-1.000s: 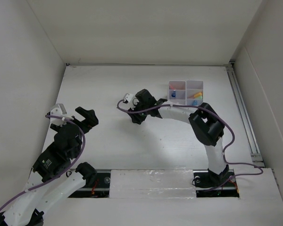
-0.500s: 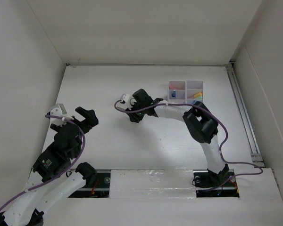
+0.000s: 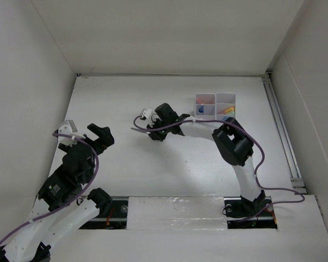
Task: Sort the stationery into containers
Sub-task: Pick up the scissors from the center of the board, then place the scissors in the storage box.
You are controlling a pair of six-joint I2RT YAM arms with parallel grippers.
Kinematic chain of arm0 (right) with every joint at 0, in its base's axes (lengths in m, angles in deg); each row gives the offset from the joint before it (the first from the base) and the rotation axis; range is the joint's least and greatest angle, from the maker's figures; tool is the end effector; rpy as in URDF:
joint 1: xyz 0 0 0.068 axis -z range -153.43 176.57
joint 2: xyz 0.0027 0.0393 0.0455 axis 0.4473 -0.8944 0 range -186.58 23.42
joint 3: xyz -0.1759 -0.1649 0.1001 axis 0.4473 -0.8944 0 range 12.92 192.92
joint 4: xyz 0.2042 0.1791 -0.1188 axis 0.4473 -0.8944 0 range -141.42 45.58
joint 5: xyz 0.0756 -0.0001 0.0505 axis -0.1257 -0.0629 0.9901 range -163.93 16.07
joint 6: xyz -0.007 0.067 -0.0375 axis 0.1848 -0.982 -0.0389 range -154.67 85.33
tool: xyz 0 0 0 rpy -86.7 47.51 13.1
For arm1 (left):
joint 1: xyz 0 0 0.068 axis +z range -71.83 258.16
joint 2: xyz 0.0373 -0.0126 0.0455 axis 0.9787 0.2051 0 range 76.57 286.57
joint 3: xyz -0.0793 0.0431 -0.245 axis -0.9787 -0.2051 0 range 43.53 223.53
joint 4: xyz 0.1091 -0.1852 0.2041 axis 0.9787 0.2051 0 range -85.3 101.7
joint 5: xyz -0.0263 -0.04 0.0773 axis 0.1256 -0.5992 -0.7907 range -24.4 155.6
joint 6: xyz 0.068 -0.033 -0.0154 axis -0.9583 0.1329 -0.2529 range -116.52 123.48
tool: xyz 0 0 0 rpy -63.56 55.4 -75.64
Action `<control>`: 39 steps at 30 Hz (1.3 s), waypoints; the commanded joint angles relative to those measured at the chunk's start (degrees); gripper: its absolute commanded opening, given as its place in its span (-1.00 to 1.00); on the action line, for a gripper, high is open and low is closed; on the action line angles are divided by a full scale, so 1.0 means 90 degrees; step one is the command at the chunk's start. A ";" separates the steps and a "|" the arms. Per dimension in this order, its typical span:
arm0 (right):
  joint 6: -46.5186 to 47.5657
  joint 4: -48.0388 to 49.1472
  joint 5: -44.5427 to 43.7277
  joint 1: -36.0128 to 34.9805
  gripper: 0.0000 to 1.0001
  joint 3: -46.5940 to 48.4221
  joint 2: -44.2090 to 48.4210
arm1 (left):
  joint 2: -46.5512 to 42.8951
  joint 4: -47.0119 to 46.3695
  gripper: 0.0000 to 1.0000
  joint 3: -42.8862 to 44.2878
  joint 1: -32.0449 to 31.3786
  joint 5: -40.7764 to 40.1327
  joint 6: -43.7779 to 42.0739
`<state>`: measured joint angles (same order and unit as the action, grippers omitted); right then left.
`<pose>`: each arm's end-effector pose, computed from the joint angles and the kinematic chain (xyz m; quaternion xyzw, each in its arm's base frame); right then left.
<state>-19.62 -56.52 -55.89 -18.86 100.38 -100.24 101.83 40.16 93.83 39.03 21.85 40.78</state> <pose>0.3458 0.3800 0.1031 -0.5131 0.7692 0.2336 0.3008 0.1385 -0.0542 0.3727 -0.2270 0.7168 -0.1425 0.6437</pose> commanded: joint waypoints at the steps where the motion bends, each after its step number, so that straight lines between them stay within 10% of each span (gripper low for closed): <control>1: -0.0090 -0.0084 0.0347 0.0028 -1.00 -0.0314 0.0028 | -0.0043 -0.0229 1.00 0.0124 0.0012 -0.0003 -0.0101; 24: -0.2050 0.4819 0.2554 0.2195 -1.00 -0.4121 0.4158 | -0.0101 -0.0229 1.00 0.0124 0.0012 -0.0003 -0.0101; 39: -0.3001 0.6345 0.4304 0.3924 -1.00 -0.5401 0.4667 | -0.0043 -0.0229 1.00 0.0124 0.0012 -0.0003 -0.0101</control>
<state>-46.61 -5.61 -20.66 14.85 51.93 -60.24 101.35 40.07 93.83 39.03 22.03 40.78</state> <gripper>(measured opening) 0.031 0.997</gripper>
